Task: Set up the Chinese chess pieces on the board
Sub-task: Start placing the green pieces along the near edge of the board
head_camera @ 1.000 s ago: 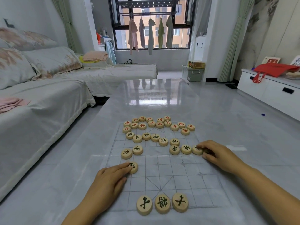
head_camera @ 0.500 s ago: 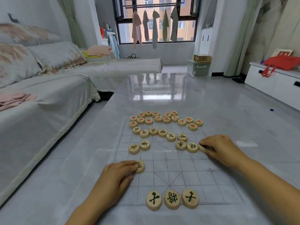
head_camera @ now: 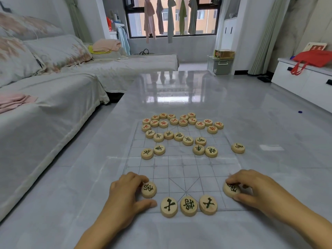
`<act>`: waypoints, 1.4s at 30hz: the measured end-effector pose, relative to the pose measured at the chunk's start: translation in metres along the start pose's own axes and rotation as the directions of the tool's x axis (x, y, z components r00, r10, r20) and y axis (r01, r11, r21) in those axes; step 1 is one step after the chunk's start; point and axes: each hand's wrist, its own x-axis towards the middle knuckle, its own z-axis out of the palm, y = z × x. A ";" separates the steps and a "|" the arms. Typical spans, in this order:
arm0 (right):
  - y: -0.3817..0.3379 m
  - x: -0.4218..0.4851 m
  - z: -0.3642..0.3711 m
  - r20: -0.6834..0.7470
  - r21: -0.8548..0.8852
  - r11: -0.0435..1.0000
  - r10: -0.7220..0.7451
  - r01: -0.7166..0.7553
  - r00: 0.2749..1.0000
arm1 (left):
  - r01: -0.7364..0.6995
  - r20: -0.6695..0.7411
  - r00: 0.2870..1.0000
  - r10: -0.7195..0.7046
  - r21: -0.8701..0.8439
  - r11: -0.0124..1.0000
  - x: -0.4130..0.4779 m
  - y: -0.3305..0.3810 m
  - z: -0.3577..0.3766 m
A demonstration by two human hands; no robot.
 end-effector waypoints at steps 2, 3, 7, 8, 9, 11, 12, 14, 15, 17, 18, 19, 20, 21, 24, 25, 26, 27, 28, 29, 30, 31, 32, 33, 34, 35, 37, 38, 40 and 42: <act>0.000 0.001 -0.001 0.024 0.043 0.999 0.019 -0.020 1.000 | -0.002 0.005 1.000 0.002 -0.023 1.000 0.000 -0.001 0.001; 0.000 0.001 -0.001 0.037 0.076 0.997 0.019 -0.022 0.999 | -0.002 0.025 1.000 0.004 -0.056 0.998 0.000 -0.003 0.000; -0.003 -0.004 0.001 0.113 0.140 0.990 0.015 -0.031 0.994 | -0.051 0.252 0.964 0.082 -0.126 0.991 -0.002 -0.011 -0.013; -0.004 -0.006 0.001 0.132 0.149 0.988 0.007 -0.026 0.991 | -0.061 0.306 0.947 0.099 -0.131 0.990 -0.002 -0.013 -0.016; -0.004 -0.008 0.002 0.144 0.158 0.987 -0.002 -0.021 0.990 | -0.070 0.337 0.935 0.113 -0.135 0.988 -0.003 -0.013 -0.018; -0.005 -0.010 0.002 0.149 0.164 0.986 -0.003 -0.022 0.989 | -0.080 0.346 0.929 0.131 -0.159 0.984 -0.004 -0.013 -0.020; -0.005 -0.011 0.003 0.146 0.167 0.985 0.009 -0.034 0.989 | -0.076 0.339 0.932 0.130 -0.168 0.983 -0.005 -0.013 -0.020; -0.005 -0.011 0.005 0.136 0.163 0.985 0.041 -0.064 0.990 | -0.033 0.304 0.948 0.092 -0.193 0.981 -0.007 -0.012 -0.019; -0.004 -0.011 0.006 0.136 0.152 0.986 0.054 -0.075 0.989 | -0.005 0.276 0.959 0.063 -0.207 0.978 -0.007 -0.012 -0.019; -0.004 -0.011 0.008 0.142 0.125 0.989 0.057 -0.075 0.988 | 0.010 0.233 0.972 0.040 -0.207 0.978 -0.008 -0.011 -0.016; -0.005 -0.011 0.008 0.141 0.117 0.991 0.051 -0.067 0.989 | -0.002 0.218 0.975 0.045 -0.196 0.981 -0.008 -0.010 -0.015; -0.005 -0.011 0.008 0.135 0.113 0.992 0.045 -0.060 0.990 | -0.015 0.206 0.977 0.053 -0.184 0.983 -0.008 -0.009 -0.014; -0.006 -0.011 0.009 0.127 0.111 0.992 0.044 -0.058 0.991 | -0.023 0.196 0.979 0.057 -0.174 0.985 -0.008 -0.008 -0.013; -0.006 -0.011 0.009 0.122 0.112 0.992 0.049 -0.063 0.991 | -0.027 0.189 0.980 0.059 -0.167 0.986 -0.009 -0.007 -0.012; -0.006 -0.010 0.011 0.118 0.115 0.990 0.072 -0.086 0.990 | -0.036 0.183 0.981 0.065 -0.155 0.987 -0.009 -0.005 -0.011; -0.006 -0.010 0.012 0.118 0.116 0.989 0.075 -0.089 0.990 | -0.041 0.190 0.979 0.070 -0.153 0.987 -0.009 -0.005 -0.011; -0.007 -0.010 0.012 0.117 0.117 0.989 0.076 -0.089 0.990 | -0.046 0.202 0.976 0.076 -0.150 0.988 -0.010 -0.006 -0.012; -0.007 -0.010 0.012 0.115 0.120 0.989 0.076 -0.090 0.990 | -0.048 0.217 0.973 0.079 -0.147 0.988 -0.010 -0.006 -0.012; -0.008 -0.011 0.012 0.113 0.125 0.988 0.077 -0.091 0.991 | -0.045 0.230 0.970 0.078 -0.145 0.988 -0.010 -0.006 -0.013; -0.008 -0.011 0.012 0.112 0.129 0.988 0.075 -0.090 0.991 | -0.042 0.237 0.969 0.075 -0.144 0.989 -0.010 -0.007 -0.013; -0.008 -0.011 0.012 0.114 0.130 0.988 0.073 -0.087 0.991 | -0.038 0.240 0.968 0.072 -0.143 0.989 -0.010 -0.007 -0.013; -0.009 -0.011 0.012 0.115 0.126 0.988 0.070 -0.084 0.991 | -0.037 0.240 0.968 0.071 -0.143 0.989 -0.010 -0.007 -0.014; -0.009 -0.011 0.012 0.114 0.119 0.990 0.067 -0.081 0.991 | -0.038 0.238 0.969 0.072 -0.145 0.989 -0.009 -0.007 -0.013; -0.009 -0.011 0.012 0.111 0.114 0.991 0.063 -0.076 0.992 | -0.040 0.235 0.969 0.074 -0.146 0.988 -0.009 -0.007 -0.013; -0.009 -0.010 0.012 0.107 0.111 0.991 0.061 -0.073 0.992 | -0.042 0.237 0.969 0.076 -0.145 0.989 -0.010 -0.008 -0.013; -0.009 -0.010 0.012 0.103 0.111 0.991 0.062 -0.073 0.993 | -0.042 0.241 0.968 0.076 -0.144 0.989 -0.010 -0.008 -0.013; -0.008 -0.011 0.013 0.101 0.113 0.991 0.061 -0.072 0.993 | -0.036 0.249 0.966 0.070 -0.141 0.989 -0.009 -0.009 -0.013; -0.008 -0.011 0.013 0.100 0.116 0.991 0.059 -0.070 0.993 | -0.034 0.253 0.965 0.069 -0.142 0.989 -0.009 -0.009 -0.013; -0.008 -0.011 0.012 0.103 0.118 0.991 0.056 -0.068 0.993 | -0.033 0.260 0.963 0.070 -0.142 0.989 -0.009 -0.010 -0.013; -0.009 -0.011 0.011 0.115 0.109 0.992 0.057 -0.070 0.992 | -0.041 0.263 0.962 0.077 -0.138 0.990 -0.009 -0.010 -0.013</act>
